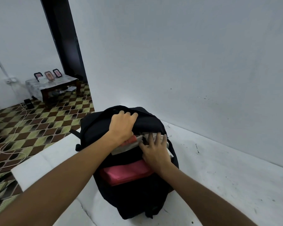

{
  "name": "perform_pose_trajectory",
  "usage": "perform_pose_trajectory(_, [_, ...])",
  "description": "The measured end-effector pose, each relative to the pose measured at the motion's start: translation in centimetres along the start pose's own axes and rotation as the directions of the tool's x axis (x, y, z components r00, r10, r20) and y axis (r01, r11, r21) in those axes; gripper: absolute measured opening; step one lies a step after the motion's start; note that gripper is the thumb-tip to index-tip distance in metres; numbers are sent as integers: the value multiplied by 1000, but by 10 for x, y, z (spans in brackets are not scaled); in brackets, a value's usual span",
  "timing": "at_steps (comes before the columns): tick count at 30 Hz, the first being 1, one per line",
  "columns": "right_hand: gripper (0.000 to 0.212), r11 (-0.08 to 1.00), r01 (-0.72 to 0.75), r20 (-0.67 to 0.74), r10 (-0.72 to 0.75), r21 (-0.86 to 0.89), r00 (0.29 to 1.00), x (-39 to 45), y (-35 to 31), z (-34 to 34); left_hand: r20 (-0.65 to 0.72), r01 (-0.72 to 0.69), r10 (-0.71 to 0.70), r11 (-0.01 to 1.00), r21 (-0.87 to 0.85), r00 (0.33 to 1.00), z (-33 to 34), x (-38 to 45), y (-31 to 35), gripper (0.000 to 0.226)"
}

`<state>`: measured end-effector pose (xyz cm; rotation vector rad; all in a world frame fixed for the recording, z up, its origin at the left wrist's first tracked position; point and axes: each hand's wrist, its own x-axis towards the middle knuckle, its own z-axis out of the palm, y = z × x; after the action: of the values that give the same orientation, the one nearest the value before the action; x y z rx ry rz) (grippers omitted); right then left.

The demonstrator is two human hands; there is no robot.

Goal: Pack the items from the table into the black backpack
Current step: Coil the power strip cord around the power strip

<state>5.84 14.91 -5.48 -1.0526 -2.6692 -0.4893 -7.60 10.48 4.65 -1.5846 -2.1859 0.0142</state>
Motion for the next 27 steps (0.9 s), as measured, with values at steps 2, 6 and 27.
perform_pose_trajectory(2, [18,1000,-12,-17,11,-20,1000,-10,3,4,0,9,-9,1000,-26,1000,-3,1,-5,46])
perform_pose_trajectory(6, [23,997,29,-11,-30,-68,999,-24,13,10,-35,16,-18,998,-66,999,-9,1,-10,42])
perform_pose_trajectory(27, [38,974,112,-52,-104,199,993,58,23,-3,-330,-124,50,970,-208,943,-17,8,-24,39])
